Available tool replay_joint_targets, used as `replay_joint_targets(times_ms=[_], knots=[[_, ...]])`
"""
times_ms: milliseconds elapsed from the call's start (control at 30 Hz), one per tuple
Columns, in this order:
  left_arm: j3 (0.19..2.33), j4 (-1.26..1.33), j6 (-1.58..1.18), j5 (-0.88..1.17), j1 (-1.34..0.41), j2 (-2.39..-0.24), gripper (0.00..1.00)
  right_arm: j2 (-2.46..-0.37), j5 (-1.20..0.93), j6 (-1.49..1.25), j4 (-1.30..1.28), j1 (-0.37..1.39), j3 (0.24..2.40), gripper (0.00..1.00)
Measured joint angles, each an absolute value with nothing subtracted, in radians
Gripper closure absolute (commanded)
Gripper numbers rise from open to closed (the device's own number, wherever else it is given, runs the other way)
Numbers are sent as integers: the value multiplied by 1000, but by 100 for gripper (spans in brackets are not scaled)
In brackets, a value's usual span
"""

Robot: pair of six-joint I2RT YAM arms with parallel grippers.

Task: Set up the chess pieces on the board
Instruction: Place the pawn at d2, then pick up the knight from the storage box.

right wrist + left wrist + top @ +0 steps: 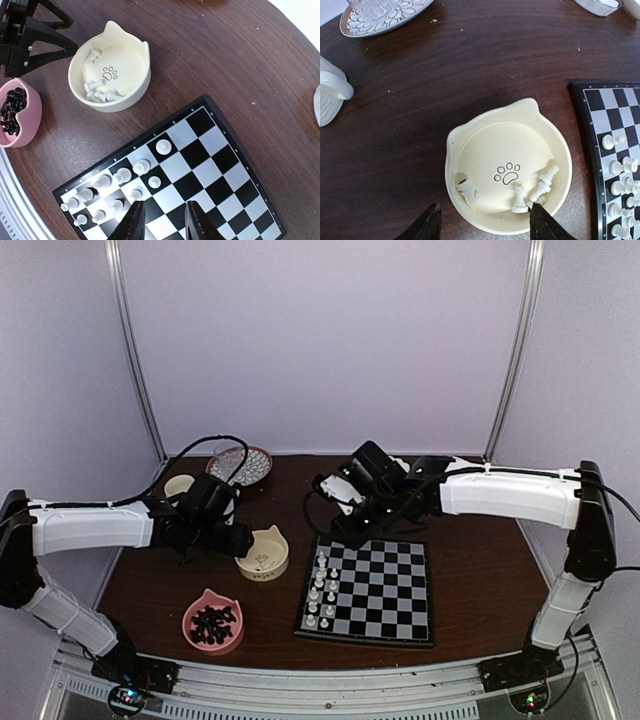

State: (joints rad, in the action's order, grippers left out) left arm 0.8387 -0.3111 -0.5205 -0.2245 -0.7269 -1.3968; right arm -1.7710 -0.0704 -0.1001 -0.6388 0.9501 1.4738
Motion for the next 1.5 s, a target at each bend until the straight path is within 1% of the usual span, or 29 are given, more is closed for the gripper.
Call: replay_joint_targets(times_ms=[133,200,267,333,400,700,1300,1500], knots=[[900,-379,-535,-212,-727,-1465,43,-1664,3,-100,-516,949,1309,69],[934,-411,-550,-204,-727,-1501,49,-1623,42,-103,-438,947,1214,69],[966,-443,-564,-192,-727,-1535,53,-1600,72,-106,-371,945,1137,70],[987,-462,-576,-174,-727,-1566,52,-1591,100,-109,-313,943,1077,70],[996,-480,-591,-162,-727,-1589,50,-1591,125,-112,-273,942,1044,71],[1047,-544,-648,-164,-726,-1694,53,-1592,144,-120,-140,942,1001,71],[1124,-600,-729,-311,-726,-1806,57,-1591,147,-120,-92,942,993,71],[1156,-614,-747,-320,-726,-1848,65,-1591,146,-120,-89,942,988,71]])
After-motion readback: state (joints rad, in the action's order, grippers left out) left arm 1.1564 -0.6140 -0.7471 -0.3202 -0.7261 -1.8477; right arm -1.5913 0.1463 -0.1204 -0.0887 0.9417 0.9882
